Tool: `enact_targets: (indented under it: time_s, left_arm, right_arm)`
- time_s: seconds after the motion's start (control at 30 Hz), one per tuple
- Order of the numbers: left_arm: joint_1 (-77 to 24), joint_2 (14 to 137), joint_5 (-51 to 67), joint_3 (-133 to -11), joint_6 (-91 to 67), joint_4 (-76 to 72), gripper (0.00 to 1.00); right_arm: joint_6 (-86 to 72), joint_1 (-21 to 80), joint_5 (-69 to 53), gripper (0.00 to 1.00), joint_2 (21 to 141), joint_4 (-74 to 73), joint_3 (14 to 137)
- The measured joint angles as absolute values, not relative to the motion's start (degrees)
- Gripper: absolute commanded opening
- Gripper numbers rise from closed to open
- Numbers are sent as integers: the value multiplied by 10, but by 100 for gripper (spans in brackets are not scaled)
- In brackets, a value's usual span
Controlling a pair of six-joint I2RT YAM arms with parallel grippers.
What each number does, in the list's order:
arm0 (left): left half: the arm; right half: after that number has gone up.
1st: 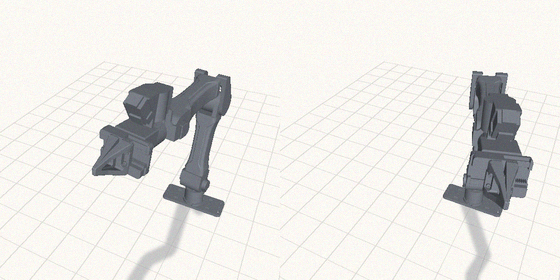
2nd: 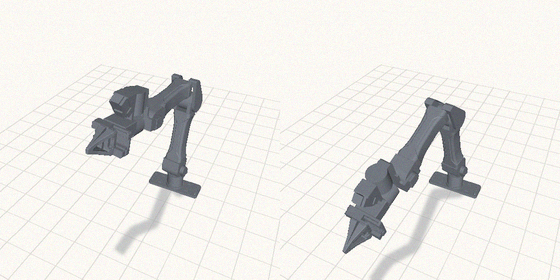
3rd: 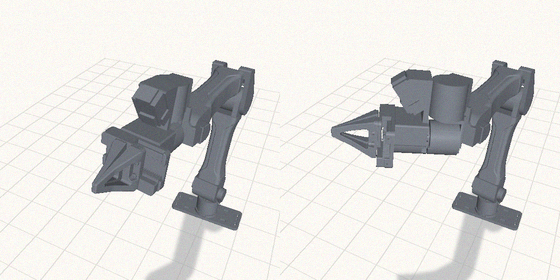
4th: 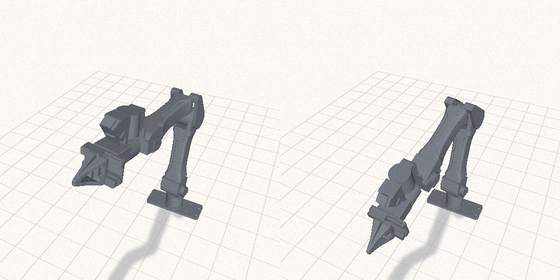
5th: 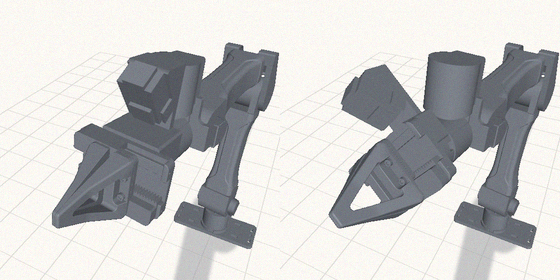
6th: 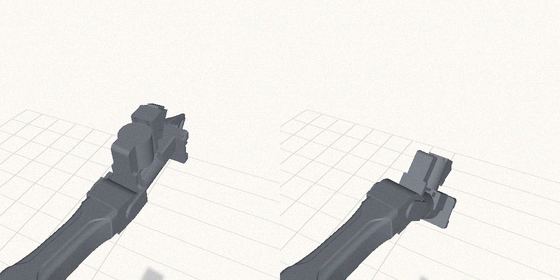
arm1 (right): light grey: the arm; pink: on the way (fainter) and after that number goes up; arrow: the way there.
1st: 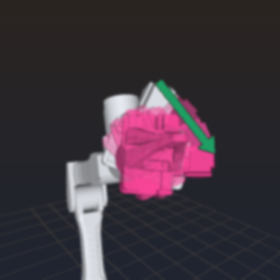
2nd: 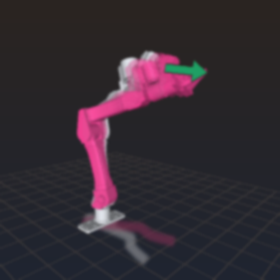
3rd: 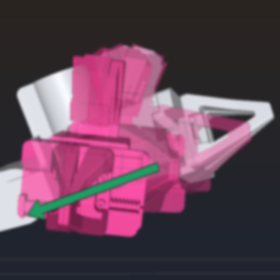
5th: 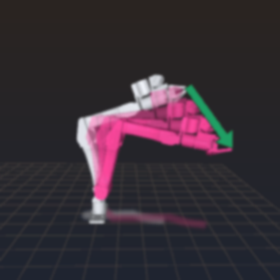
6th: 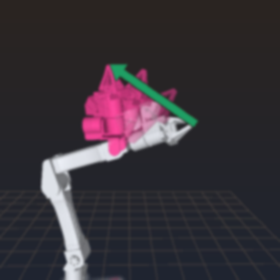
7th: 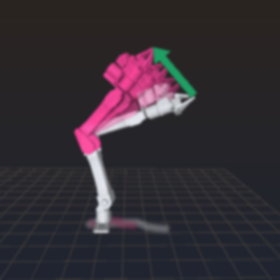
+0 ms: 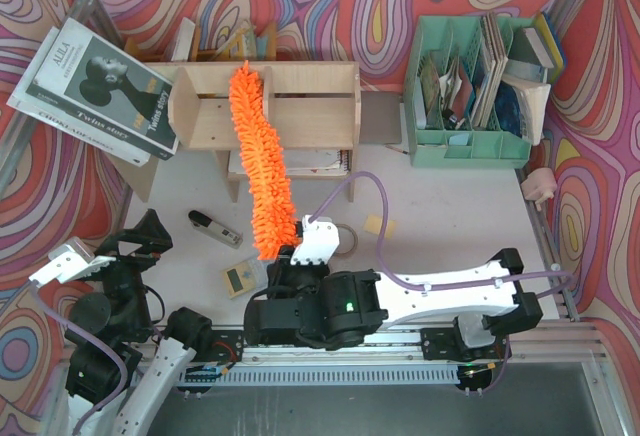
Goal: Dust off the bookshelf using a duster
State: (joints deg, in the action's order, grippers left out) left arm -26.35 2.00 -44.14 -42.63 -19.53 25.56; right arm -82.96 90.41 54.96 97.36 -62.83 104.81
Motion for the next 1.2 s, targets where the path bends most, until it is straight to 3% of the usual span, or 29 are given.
enact_targets:
  time_s: [0.5,0.9,1.2]
  left_arm:
    - [-263,20,-433,-426,-196,255,98]
    - [-263,24,-426,-425,-200,255,98]
    - [-263,34,-424,-424,-200,255,98]
  right_arm:
    - [-898,910,555,0,1079,-551,1031]
    - [-811,935,611,0,1079,-453,1034]
    - [-872,933,596,0,1067,-466,995]
